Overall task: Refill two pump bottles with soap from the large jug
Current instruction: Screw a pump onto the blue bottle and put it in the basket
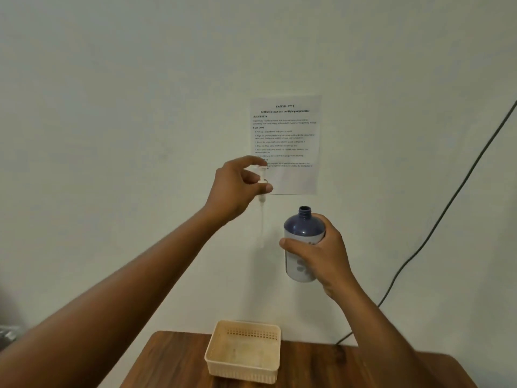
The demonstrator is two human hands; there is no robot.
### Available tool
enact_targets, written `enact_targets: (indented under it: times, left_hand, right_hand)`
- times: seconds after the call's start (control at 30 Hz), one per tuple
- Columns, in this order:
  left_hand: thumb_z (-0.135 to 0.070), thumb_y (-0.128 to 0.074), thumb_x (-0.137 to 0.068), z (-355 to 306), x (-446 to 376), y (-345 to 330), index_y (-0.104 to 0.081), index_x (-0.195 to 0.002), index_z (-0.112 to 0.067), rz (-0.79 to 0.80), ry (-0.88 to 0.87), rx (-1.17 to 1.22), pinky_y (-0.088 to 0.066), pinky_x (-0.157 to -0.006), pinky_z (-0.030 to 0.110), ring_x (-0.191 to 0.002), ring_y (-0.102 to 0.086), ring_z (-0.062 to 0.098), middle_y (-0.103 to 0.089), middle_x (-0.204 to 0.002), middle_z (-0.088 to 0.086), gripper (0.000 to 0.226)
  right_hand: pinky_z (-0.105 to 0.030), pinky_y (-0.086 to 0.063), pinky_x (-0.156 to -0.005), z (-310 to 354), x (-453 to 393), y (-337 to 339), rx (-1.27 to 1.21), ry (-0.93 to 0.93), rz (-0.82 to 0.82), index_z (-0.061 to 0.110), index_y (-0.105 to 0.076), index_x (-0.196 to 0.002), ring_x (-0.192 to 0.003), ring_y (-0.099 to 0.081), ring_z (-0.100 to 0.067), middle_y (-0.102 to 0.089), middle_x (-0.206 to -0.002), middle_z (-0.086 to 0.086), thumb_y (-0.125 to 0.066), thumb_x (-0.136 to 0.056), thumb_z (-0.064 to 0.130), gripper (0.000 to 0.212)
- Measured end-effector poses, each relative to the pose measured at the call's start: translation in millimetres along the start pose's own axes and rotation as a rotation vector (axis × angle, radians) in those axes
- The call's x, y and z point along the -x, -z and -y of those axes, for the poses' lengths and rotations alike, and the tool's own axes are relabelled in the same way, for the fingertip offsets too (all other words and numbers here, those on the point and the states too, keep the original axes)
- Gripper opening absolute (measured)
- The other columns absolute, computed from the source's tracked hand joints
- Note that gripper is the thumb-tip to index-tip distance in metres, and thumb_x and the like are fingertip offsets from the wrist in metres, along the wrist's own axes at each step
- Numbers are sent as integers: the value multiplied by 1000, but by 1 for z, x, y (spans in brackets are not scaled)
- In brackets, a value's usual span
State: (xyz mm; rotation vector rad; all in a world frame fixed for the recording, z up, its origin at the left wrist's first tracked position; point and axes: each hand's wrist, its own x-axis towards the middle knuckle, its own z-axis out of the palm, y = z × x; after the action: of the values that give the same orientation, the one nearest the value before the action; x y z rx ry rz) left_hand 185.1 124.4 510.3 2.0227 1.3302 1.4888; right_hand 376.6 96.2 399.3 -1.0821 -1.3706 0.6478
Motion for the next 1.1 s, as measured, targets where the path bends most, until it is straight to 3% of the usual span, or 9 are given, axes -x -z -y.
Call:
enact_targets:
  times: [0.07,0.17,0.57,0.9,1.1]
  left_hand:
    - [-20,-87,-81,-15,-11,9,-69,-122,-26,-7,-27,39,-64,-80,35,-85,-76,25,-78,-88,8,45]
    - [-17,-86,-83,-36,-23,22,-68,-123,-21,-16,-77,90,-64,-86,41,-83,-79,19,-80,-87,6,45]
    - [-17,-83,-86,-90,-31,31,-62,-126,-10,27,-184,205,-63,-90,45,-88,-79,20,-82,-91,4,46]
    - [-18,-83,-86,-88,-26,14,-63,-126,-13,55,-158,176,-64,-86,42,-88,-79,19,-82,-95,1,46]
    - [-14,-83,-86,-74,-15,2,-63,-126,-14,86,-128,203,-64,-88,43,-91,-79,17,-81,-97,4,45]
  right_hand:
    - [-22,-51,-71,4,1,-2,-7,-4,11,29,-53,-128,-100,-61,-15,-62,-115,8,-89,-68,31,70]
    - [-24,-53,-77,7,3,-3,-3,3,29,29,-53,-130,-102,-61,-15,-62,-118,7,-89,-70,32,70]
    - [-15,-49,-69,16,11,-9,8,4,70,32,-53,-123,-97,-60,-11,-60,-110,14,-89,-69,30,65]
    - [-14,-46,-69,21,11,-9,19,2,66,35,-51,-121,-95,-59,-9,-57,-107,18,-89,-70,31,64]
    - [-12,-46,-64,26,6,-7,21,-10,60,32,-52,-125,-92,-61,-10,-61,-114,9,-86,-73,33,63]
